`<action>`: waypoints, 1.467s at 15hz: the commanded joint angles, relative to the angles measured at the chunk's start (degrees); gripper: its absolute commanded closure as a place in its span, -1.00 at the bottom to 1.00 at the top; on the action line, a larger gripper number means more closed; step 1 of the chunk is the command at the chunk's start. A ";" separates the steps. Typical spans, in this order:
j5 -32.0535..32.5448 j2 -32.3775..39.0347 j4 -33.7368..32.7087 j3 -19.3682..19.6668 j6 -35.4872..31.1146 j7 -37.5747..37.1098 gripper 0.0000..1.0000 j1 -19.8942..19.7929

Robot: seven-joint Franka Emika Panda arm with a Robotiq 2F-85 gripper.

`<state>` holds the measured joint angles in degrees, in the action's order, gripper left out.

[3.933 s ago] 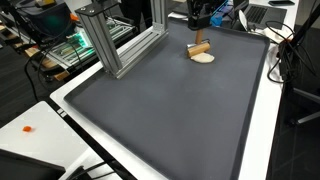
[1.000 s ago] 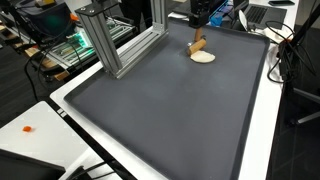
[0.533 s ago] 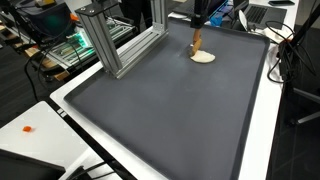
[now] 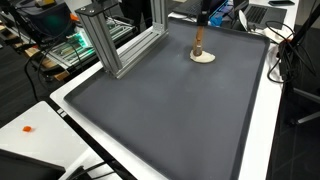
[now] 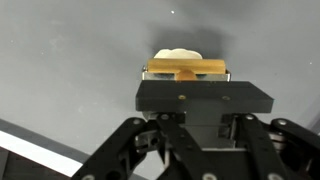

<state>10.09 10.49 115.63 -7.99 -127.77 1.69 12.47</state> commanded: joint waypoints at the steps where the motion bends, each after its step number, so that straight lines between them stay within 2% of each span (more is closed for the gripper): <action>1: 0.82 -0.54 0.68 -0.88 0.64 7.64 0.56 -1.03; 5: 1.54 0.07 1.26 -0.78 -0.03 12.88 0.56 -1.34; 7: 2.00 0.35 2.01 -0.69 -1.48 13.20 0.56 -1.37; 22: 0.38 1.65 6.51 -1.56 -14.24 7.28 0.56 -0.75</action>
<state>11.25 11.37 119.28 -8.76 -137.64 11.19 11.92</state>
